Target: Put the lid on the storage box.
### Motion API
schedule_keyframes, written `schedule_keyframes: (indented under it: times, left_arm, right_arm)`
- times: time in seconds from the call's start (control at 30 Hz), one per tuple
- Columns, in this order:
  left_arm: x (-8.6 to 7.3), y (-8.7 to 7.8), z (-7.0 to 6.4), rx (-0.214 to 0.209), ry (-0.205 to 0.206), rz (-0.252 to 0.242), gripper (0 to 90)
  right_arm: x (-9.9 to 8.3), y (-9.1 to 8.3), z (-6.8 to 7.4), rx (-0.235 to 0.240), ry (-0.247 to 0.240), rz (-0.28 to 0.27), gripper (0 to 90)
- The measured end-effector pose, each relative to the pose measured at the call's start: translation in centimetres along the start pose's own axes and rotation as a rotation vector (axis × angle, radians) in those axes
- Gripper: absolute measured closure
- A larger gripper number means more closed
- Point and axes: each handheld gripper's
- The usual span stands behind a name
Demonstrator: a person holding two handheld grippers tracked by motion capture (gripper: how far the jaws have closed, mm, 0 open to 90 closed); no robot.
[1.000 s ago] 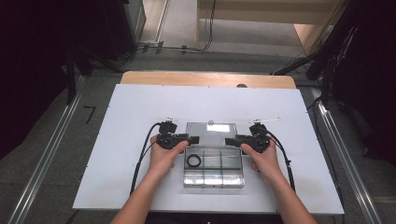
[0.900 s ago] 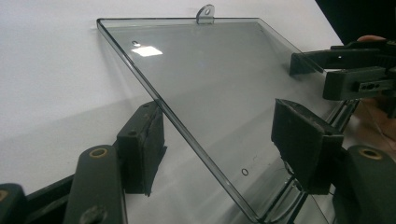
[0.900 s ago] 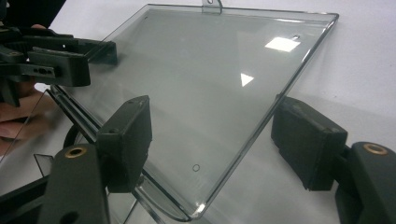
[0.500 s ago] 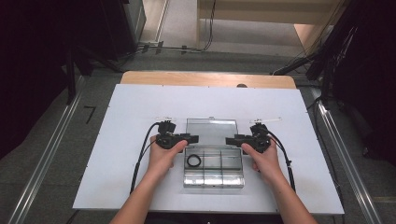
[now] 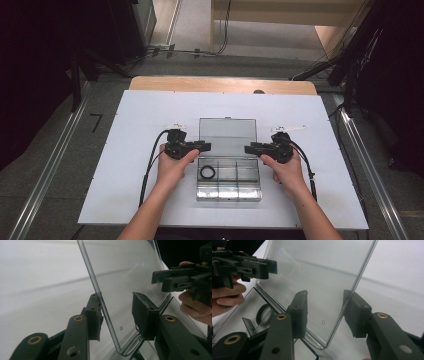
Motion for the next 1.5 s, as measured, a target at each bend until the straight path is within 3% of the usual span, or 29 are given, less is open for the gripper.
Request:
schedule_keyframes:
  times: [0.4, 0.7, 0.93, 1.5]
  left_arm:
    - [0.0, -1.1, -0.7, -0.019, 0.07, -0.035, 71.2]
    - [0.1, -1.2, -1.0, -0.023, 0.099, -0.04, 69.1]
    - [1.4, -1.6, -2.2, -0.002, 0.15, -0.092, 63.2]
    - [1.4, -2.2, -3.1, 0.012, 0.203, -0.125, 62.5]
  right_arm:
    - [-0.3, -1.4, 0.5, 0.0, -0.097, -0.047, 68.2]
    - [-0.6, -1.9, 0.9, -0.019, -0.171, -0.062, 70.8]
    - [-0.7, -2.2, 1.2, -0.026, -0.214, -0.069, 71.6]
    - [-0.9, -2.6, 1.5, -0.027, -0.228, -0.062, 69.3]
Point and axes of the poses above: each handheld gripper's, and its own axes: y roughly forward along the jaws, x roughly out of its top, z roughly to its left, and after that the axes turned 5 degrees about z, right-handed
